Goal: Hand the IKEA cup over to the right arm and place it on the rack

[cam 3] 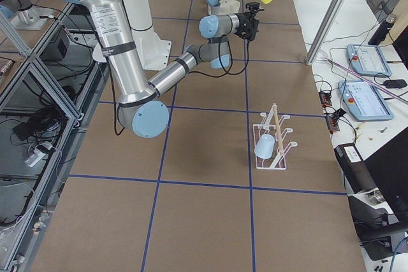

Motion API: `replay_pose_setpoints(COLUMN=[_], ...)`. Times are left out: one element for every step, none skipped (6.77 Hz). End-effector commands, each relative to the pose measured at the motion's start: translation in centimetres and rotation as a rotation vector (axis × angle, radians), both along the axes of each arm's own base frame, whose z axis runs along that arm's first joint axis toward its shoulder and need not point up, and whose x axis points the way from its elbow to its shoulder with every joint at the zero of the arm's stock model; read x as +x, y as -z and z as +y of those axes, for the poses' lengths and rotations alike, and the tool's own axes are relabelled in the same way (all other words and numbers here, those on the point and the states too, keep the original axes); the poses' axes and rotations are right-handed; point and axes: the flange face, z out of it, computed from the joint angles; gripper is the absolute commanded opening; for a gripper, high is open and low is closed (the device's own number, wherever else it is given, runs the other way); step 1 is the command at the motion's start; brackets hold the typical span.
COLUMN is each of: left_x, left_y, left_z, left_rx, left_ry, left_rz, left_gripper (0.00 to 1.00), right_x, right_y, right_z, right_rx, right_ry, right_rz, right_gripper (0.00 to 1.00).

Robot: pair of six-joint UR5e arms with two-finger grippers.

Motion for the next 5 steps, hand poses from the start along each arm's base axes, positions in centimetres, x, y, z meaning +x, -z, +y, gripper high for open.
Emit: replay_pose_setpoints(left_x=[0.6, 0.4, 0.6, 2.0, 3.8], left_y=[-2.0, -1.5, -0.3, 0.9, 1.5], left_z=[-0.4, -0.4, -0.4, 0.5, 1.5], left_rx=[-0.029, -0.032, -0.02, -0.01, -0.009], left_ry=[-0.031, -0.038, -0.043, -0.07, -0.097], left_rz=[0.117, 0.152, 0.166, 0.179, 0.182], left_gripper=[0.0, 0.0, 0.0, 0.0, 0.0], right_x=[-6.3, -7.2, -7.5, -7.8, -7.9], right_y=[3.5, 3.9, 3.6, 3.8, 3.6], right_z=[2.1, 2.3, 1.9, 1.7, 1.6], right_rx=[-0.004, 0.018, 0.006, 0.004, 0.002], right_ry=[-0.022, -0.029, -0.03, -0.03, -0.031], right_rz=[-0.079, -0.126, -0.176, -0.18, -0.174], right_gripper=[1.0, 1.0, 1.0, 1.0, 1.0])
